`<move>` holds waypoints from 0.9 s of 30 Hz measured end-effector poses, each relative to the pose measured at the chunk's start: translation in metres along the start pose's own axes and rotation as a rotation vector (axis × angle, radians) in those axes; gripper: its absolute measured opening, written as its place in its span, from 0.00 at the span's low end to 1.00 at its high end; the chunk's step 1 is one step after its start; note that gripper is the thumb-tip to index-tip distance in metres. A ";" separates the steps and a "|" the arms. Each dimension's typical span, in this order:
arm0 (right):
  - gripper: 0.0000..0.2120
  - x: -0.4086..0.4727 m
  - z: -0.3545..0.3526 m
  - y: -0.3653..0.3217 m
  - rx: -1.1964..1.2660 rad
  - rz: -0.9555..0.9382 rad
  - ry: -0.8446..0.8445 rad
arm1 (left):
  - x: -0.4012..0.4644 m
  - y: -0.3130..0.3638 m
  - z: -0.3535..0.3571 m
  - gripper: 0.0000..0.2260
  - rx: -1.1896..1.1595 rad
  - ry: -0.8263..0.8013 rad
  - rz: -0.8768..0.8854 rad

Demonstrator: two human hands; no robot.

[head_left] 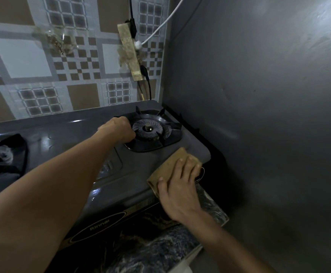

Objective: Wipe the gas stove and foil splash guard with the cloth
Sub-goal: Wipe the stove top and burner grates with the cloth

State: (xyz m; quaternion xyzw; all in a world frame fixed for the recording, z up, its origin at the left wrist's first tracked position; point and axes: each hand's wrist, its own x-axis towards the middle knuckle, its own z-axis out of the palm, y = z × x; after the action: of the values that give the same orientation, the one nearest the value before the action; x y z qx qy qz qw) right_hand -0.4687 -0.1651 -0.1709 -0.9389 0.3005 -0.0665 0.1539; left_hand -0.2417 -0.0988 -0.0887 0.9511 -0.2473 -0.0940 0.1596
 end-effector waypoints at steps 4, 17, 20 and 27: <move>0.40 0.034 -0.006 0.014 0.027 0.085 0.040 | 0.005 0.000 -0.003 0.20 0.037 -0.029 0.031; 0.39 0.081 -0.021 0.003 -0.242 -0.042 -0.049 | -0.004 -0.009 0.003 0.18 -0.051 -0.068 0.005; 0.49 0.051 -0.008 -0.021 -0.246 -0.172 -0.063 | -0.007 -0.011 0.004 0.20 -0.030 -0.133 0.033; 0.43 0.023 0.002 -0.047 -0.242 -0.515 0.045 | -0.025 -0.070 -0.014 0.18 -0.016 0.158 0.097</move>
State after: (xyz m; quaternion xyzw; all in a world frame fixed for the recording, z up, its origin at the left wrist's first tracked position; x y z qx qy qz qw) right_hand -0.4244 -0.1415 -0.1563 -0.9942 0.0614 -0.0878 0.0119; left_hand -0.2281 -0.0247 -0.0975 0.9412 -0.2788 -0.0126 0.1906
